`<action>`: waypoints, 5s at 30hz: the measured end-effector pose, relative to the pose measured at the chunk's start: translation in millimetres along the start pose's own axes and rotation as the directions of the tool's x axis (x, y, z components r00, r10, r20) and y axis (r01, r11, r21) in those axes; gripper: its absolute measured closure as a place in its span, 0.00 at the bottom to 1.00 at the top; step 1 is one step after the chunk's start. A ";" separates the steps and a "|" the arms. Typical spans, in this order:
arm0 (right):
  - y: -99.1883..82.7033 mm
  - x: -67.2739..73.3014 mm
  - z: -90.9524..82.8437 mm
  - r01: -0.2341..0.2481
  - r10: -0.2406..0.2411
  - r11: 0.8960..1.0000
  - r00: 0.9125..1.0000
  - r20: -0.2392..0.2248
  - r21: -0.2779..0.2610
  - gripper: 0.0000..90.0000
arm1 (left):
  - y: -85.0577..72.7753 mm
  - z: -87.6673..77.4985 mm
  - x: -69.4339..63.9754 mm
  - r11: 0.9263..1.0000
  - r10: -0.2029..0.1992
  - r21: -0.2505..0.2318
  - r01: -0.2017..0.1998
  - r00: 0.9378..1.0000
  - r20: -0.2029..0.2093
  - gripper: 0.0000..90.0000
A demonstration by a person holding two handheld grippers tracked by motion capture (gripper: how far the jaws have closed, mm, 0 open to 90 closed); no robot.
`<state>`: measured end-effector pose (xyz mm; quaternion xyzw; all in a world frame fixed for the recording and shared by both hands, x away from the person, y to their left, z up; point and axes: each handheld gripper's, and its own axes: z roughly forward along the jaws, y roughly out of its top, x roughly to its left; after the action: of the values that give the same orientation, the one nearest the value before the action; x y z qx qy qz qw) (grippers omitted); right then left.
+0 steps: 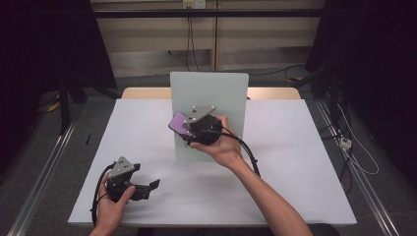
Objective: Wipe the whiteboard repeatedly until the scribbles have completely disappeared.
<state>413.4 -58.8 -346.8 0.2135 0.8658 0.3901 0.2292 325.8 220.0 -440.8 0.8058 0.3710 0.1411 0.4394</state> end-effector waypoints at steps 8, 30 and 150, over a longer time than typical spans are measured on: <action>-6.4 9.7 10.1 0.006 -0.005 0.999 1.000 -0.030 0.036 0.46 | -0.2 -0.2 0.3 1.000 -0.001 0.000 0.001 1.000 0.000 0.06; 10.0 -19.4 -29.4 -0.018 0.021 0.999 0.995 0.097 -0.032 0.46 | -0.2 -0.8 0.9 1.000 -0.002 -0.002 0.002 1.000 -0.001 0.06; -33.8 40.7 37.9 0.028 -0.022 0.992 0.998 -0.053 0.126 0.46 | -0.3 -0.3 -2.1 1.000 0.005 0.007 -0.005 1.000 0.010 0.06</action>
<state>395.6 -35.0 -404.7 0.2065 0.8972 0.3368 0.1976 324.0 218.7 -440.7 0.8090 0.3671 0.1367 0.4382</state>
